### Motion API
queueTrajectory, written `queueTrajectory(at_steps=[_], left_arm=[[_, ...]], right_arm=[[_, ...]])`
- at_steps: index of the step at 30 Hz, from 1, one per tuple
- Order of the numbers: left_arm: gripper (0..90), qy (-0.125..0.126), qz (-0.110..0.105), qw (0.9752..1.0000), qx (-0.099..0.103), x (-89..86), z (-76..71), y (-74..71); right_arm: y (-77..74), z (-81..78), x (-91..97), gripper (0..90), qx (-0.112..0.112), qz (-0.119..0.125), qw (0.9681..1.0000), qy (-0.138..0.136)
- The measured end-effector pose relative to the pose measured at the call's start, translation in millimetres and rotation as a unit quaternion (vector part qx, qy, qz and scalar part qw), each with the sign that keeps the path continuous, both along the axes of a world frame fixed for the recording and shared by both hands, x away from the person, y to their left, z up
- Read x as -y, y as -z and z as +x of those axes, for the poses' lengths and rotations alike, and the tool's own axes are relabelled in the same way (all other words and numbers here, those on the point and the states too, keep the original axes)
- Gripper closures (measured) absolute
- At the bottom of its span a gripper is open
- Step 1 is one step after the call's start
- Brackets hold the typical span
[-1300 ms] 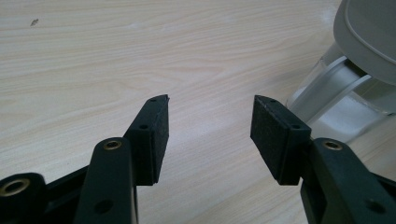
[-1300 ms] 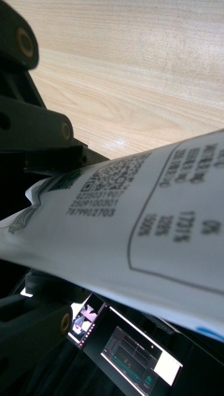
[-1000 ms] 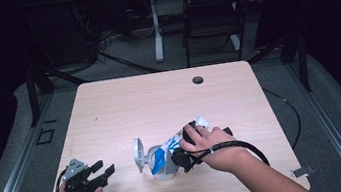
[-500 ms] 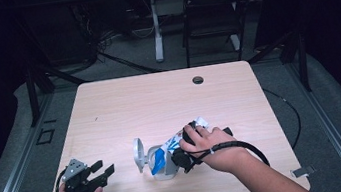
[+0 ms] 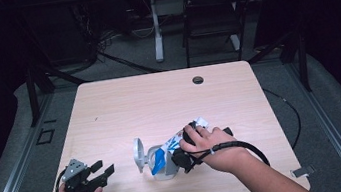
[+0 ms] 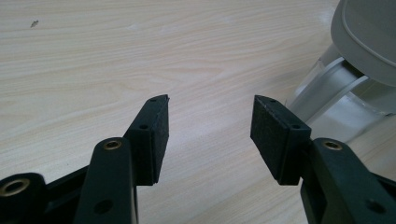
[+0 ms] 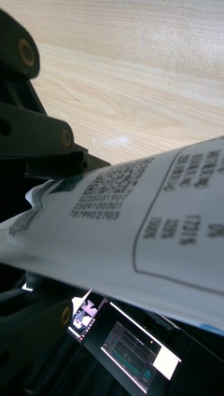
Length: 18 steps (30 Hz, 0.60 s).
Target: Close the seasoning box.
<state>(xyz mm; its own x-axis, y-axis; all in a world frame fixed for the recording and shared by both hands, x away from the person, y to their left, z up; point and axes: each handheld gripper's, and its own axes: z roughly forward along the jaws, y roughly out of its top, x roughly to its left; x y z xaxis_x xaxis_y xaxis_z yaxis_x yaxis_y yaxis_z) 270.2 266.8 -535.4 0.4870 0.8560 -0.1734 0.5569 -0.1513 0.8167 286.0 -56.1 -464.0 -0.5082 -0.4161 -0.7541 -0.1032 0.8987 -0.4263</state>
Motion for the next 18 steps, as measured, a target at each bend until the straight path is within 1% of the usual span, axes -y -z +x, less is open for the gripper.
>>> queueTrajectory(at_steps=[18], left_arm=[[47.2, 0.0, 0.001, 1.0, 0.0, 0.3, 0.2, 0.6]], right_arm=[[0.3, -0.1, -0.1, 59.3, 0.002, -0.002, 1.0, -0.001]])
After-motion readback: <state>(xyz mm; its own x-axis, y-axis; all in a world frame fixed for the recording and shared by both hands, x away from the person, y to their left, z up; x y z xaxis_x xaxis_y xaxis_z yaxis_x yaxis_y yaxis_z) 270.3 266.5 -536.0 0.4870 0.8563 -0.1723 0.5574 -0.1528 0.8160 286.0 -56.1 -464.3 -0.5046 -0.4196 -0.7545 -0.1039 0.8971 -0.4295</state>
